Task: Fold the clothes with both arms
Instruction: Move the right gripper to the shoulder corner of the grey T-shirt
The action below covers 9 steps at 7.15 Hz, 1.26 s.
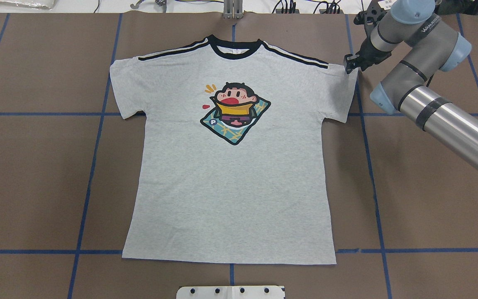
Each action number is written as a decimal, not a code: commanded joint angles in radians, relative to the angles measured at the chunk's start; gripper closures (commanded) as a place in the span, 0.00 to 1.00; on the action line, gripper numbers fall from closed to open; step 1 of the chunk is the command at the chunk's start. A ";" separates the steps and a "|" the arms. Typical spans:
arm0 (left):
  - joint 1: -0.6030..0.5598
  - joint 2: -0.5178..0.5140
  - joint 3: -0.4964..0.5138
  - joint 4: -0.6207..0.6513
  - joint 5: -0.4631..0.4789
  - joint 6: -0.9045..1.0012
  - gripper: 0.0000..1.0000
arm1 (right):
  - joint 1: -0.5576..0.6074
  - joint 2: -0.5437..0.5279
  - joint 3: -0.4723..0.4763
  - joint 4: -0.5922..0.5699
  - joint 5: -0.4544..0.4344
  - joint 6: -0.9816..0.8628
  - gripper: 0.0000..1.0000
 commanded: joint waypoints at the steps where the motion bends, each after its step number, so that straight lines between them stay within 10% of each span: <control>1: -0.001 -0.003 0.000 0.001 0.000 0.000 0.00 | 0.000 0.000 -0.002 0.000 0.000 0.002 0.55; 9: -0.001 -0.006 -0.003 0.003 0.000 0.000 0.00 | 0.000 -0.001 -0.008 -0.002 0.000 0.000 0.57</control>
